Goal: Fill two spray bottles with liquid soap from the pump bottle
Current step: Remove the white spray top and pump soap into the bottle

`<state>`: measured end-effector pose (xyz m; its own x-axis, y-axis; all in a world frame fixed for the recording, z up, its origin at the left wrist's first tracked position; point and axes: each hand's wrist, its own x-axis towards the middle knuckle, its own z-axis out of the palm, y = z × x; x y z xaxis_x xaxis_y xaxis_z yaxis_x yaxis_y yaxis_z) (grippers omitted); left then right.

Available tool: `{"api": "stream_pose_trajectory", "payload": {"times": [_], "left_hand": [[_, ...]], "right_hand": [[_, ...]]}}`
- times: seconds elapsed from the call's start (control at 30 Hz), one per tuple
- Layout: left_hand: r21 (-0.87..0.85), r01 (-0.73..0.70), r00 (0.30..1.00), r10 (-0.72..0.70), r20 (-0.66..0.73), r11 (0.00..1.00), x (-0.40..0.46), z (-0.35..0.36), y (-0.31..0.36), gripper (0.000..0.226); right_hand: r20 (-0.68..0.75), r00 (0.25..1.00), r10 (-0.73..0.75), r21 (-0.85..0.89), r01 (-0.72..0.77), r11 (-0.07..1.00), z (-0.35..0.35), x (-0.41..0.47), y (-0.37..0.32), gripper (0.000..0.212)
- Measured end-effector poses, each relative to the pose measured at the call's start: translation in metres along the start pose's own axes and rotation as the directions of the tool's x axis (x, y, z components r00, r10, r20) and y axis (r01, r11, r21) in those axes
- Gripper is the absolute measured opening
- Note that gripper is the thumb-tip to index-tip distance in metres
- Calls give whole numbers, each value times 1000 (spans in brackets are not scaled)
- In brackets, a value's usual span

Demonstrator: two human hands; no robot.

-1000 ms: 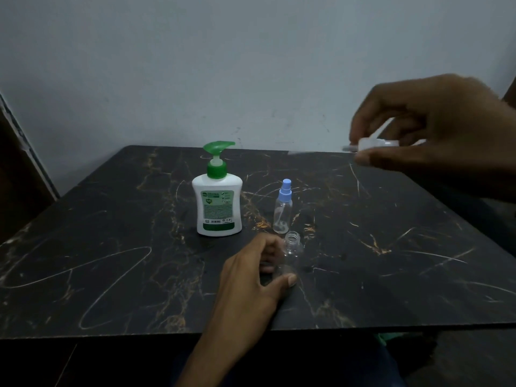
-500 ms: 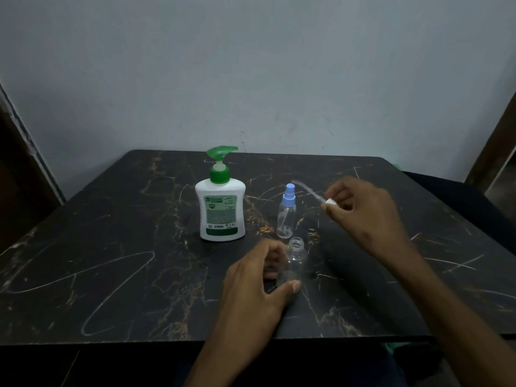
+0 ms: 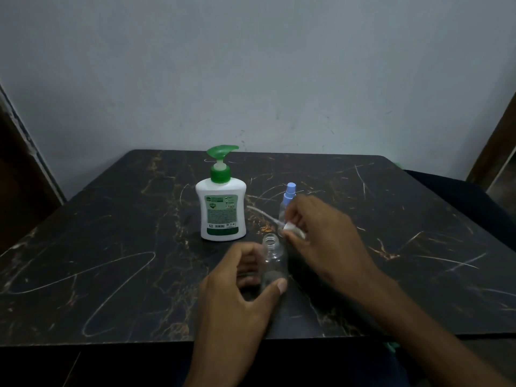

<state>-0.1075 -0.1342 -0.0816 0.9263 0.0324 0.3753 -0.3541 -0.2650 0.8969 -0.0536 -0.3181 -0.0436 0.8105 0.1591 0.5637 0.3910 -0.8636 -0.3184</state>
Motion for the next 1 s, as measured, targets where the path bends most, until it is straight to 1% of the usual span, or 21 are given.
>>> {"api": "stream_pose_trajectory", "payload": {"times": [0.1,0.23,0.4,0.57,0.67,0.77,0.87,1.0], "left_hand": [[22,3,999,-2,-35,1000,-6,-7,-3,46],[63,2,1000,-1,-4,998,-9,-12,-4,51],[80,9,999,-12,31,997,-8,-12,-3,47],[87,25,999,-28,39,996,-6,-10,-1,46],[103,31,999,-34,32,994,-5,-9,-2,45],[95,30,999,-32,22,995,-3,-8,-1,45],[77,23,1000,-24,9,997,0,-8,1,45],[52,9,999,-11,47,999,5,-9,9,42]], "right_hand": [[81,996,-42,-93,49,994,9,-4,-1,22],[142,988,-66,-132,85,988,18,-3,-4,20],[158,983,-93,-211,125,970,22,-2,-9,13],[116,991,-69,-243,96,965,14,-9,-8,11],[27,999,-30,-133,34,990,2,-21,-8,14],[-8,1000,10,71,-9,997,-11,-38,-11,18],[51,996,70,325,-83,942,-17,-55,-23,30],[166,982,85,558,-165,813,-15,-61,-40,33]]}}
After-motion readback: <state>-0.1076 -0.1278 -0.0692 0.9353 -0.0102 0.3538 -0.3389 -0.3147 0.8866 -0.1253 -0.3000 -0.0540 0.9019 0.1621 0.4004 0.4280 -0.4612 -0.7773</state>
